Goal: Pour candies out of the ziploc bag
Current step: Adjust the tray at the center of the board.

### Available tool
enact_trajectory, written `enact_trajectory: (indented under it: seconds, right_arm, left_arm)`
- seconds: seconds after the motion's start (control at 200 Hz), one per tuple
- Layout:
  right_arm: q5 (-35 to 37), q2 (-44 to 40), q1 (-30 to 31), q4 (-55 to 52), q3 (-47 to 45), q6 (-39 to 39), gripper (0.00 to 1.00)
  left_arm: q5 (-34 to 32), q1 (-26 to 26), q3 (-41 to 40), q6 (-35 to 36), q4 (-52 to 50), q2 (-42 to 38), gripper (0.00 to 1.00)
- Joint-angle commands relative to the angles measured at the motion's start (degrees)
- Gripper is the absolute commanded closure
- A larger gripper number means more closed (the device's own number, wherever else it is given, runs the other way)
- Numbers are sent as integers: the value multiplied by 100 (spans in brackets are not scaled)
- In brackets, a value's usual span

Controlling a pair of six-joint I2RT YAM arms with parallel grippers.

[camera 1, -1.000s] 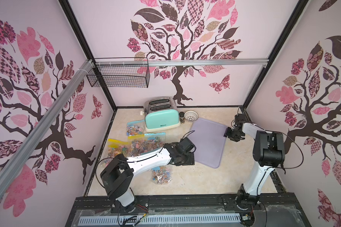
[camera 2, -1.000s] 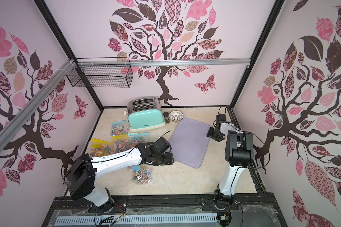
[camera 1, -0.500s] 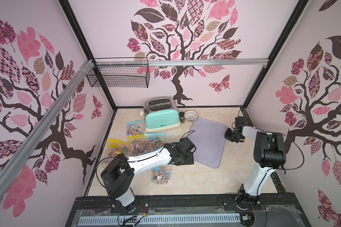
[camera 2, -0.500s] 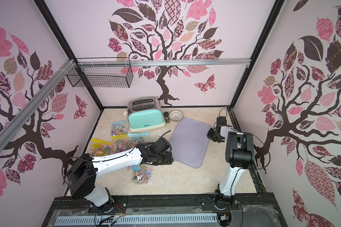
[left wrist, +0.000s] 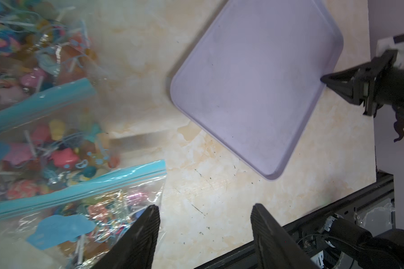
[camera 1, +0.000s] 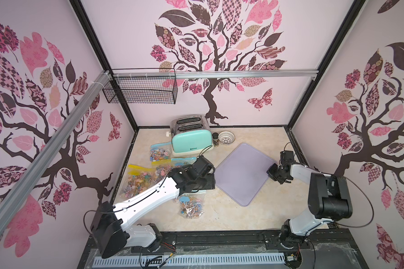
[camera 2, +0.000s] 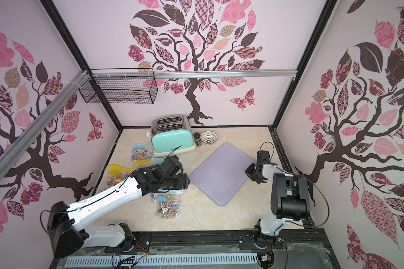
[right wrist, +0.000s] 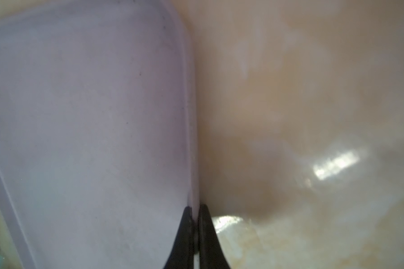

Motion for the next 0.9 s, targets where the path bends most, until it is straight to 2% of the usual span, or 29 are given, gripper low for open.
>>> enact_trajectory:
  seconds: [0.0, 0.12, 0.325, 0.535, 0.895]
  right_arm:
    - [-123, -759, 470, 843, -913, 2104, 100]
    - [395, -1344, 1297, 1346, -1661, 3721, 100]
    - [1292, -1580, 2537, 1379, -1811, 5411, 100]
    - [1606, -1499, 2815, 1452, -1787, 6218, 100]
    - [1444, -836, 2969, 2076, -1639, 6749, 100]
  left_arm:
    - [-89, 292, -165, 435, -358, -414, 33]
    - [-78, 458, -213, 620, -466, -668, 32]
    - [-48, 495, -386, 691, -456, -804, 32]
    - [-103, 512, -577, 666, -391, -949, 32]
    - [-55, 530, -731, 682, -323, -905, 32]
